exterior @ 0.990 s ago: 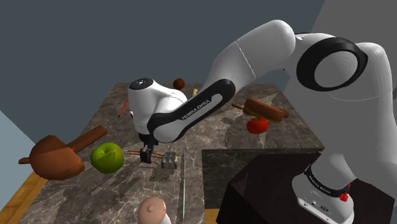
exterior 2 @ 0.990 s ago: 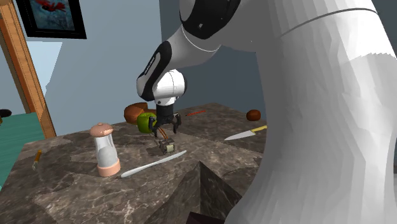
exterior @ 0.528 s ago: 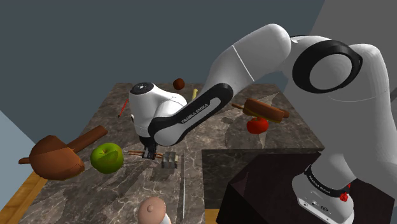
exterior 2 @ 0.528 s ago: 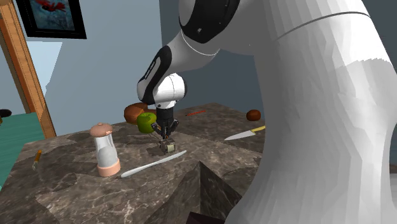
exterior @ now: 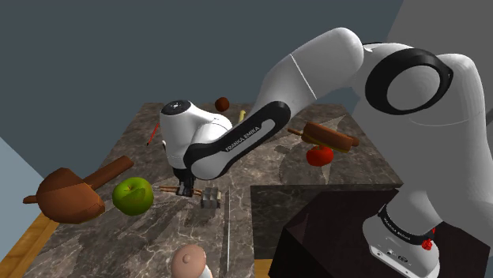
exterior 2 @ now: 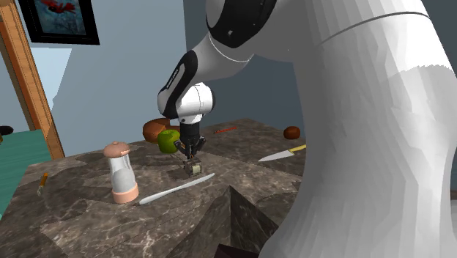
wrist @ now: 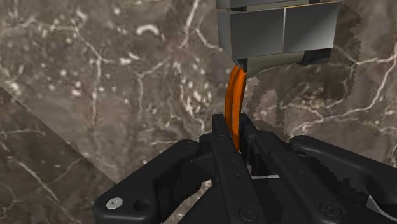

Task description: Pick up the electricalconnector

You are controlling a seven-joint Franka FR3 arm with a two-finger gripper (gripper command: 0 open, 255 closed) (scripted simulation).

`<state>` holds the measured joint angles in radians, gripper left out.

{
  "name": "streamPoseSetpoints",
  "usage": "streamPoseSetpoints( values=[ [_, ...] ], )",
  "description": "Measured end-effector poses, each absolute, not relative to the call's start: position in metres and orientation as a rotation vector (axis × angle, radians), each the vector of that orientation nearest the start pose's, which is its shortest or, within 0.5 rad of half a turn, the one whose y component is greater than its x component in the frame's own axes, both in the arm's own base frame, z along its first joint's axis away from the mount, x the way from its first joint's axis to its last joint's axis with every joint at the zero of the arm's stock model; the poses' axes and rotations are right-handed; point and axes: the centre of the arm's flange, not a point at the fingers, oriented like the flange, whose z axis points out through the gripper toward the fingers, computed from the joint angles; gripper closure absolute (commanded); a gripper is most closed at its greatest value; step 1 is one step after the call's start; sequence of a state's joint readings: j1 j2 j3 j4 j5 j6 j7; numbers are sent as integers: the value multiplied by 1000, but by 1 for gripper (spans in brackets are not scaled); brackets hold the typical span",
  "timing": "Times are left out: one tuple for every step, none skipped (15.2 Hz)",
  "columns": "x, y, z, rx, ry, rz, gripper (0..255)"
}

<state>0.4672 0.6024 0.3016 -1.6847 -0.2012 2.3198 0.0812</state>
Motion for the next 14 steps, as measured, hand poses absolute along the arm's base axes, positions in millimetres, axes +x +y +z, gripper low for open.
streamPoseSetpoints(
  values=[
    [511, 456, 273, -2875, -1156, -82, 255],
    [511, 456, 279, -2875, -1156, -82, 255],
    [511, 456, 283, -2875, -1156, -82, 255],
    [512, 456, 289, -2875, -1157, -83, 255],
    [512, 456, 294, -2875, -1156, -83, 255],
    [511, 456, 299, -2875, -1156, -83, 255],
    [511, 456, 304, -2875, -1156, -82, 255],
    [510, 456, 310, -2875, -1156, -82, 255],
    [510, 456, 315, -2875, -1156, -83, 255],
    [509, 456, 321, -2875, -1156, -83, 255],
    [510, 456, 326, -2875, -1156, -83, 255],
    [511, 456, 330, -2875, -1156, -83, 255],
    [511, 456, 336, -2875, -1156, -82, 255],
    [511, 456, 340, -2875, -1156, -83, 255]
  ],
)
